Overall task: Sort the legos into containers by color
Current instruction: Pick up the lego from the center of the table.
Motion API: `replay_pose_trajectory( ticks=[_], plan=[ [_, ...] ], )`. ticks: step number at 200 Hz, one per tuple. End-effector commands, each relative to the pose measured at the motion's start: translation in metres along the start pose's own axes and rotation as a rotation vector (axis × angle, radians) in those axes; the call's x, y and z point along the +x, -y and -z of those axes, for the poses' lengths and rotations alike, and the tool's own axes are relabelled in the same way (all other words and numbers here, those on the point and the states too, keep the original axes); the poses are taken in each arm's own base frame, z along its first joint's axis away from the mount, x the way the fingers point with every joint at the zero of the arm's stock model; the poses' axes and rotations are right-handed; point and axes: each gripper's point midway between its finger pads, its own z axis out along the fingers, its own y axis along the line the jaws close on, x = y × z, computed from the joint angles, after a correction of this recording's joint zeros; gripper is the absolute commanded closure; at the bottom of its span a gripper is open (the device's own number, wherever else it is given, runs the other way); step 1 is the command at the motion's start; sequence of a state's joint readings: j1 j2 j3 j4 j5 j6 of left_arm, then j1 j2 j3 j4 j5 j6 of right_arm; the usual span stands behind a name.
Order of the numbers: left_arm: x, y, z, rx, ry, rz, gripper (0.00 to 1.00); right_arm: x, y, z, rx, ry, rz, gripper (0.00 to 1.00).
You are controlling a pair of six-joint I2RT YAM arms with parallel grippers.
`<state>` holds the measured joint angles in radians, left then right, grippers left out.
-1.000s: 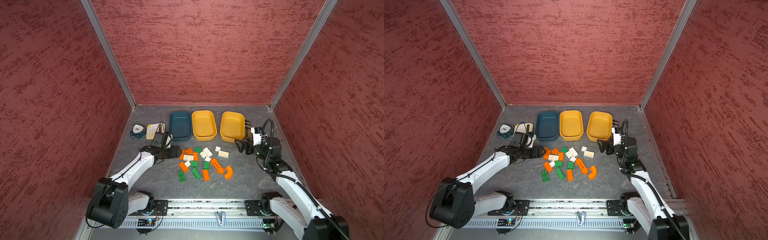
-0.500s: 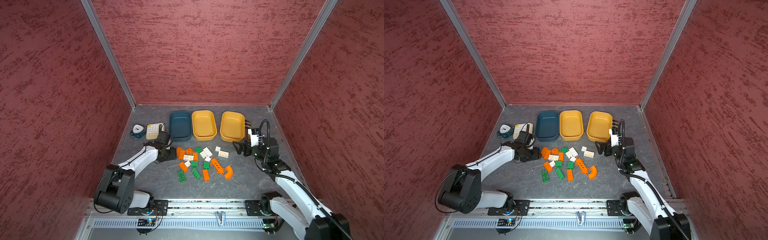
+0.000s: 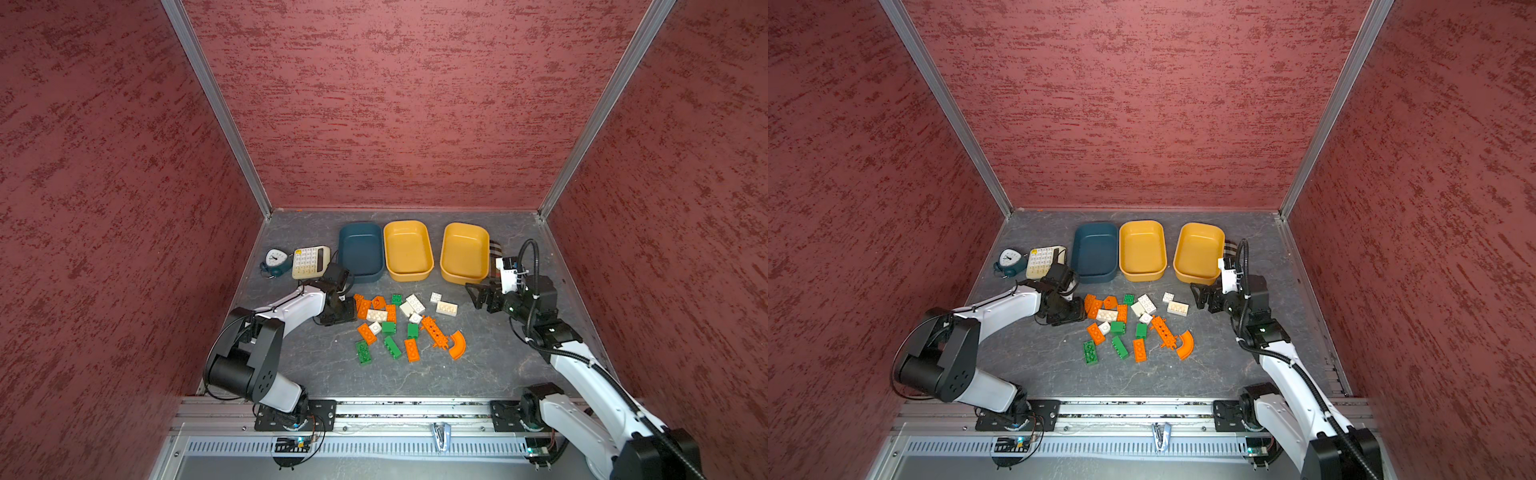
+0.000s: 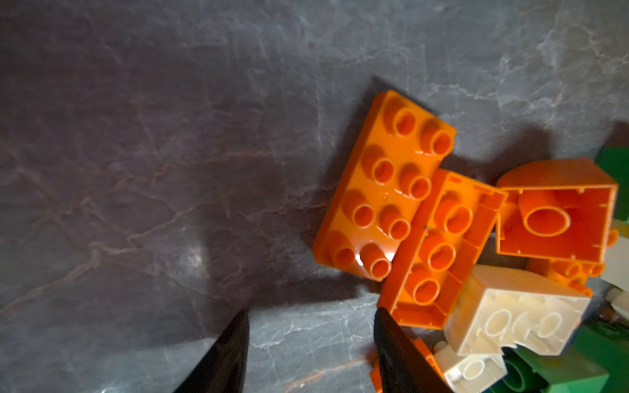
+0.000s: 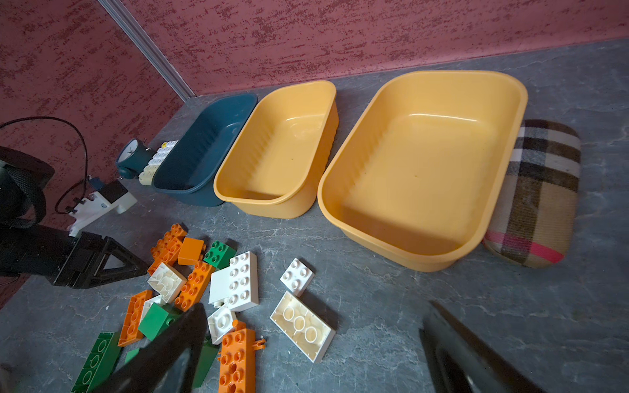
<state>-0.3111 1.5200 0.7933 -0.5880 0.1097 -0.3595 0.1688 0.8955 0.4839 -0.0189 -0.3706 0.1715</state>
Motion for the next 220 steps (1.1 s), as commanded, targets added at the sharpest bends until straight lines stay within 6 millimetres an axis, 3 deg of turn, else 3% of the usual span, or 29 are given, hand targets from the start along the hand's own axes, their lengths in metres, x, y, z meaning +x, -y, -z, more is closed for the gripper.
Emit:
replay_pose_trajectory(
  ticks=[1, 42, 102, 157, 220],
  plan=[
    [-0.013, 0.009, 0.001, 0.017, 0.039, -0.008, 0.4, -0.003, 0.0, 0.002, 0.013, 0.013, 0.027, 0.01],
    [-0.015, 0.012, -0.004, 0.033, 0.031, -0.014, 0.38, -0.003, 0.001, 0.001, 0.015, 0.014, 0.026, 0.01],
    [-0.034, 0.017, -0.005, 0.022, 0.053, -0.039, 0.37, -0.001, 0.002, 0.001, 0.02, 0.017, 0.021, 0.01],
    [-0.044, 0.017, -0.008, -0.033, 0.054, -0.075, 0.43, -0.001, 0.002, 0.002, 0.021, 0.023, 0.018, 0.01],
    [-0.039, 0.023, -0.012, -0.096, 0.01, -0.127, 0.46, 0.0, 0.001, 0.002, 0.012, 0.023, 0.015, 0.01]
  ],
)
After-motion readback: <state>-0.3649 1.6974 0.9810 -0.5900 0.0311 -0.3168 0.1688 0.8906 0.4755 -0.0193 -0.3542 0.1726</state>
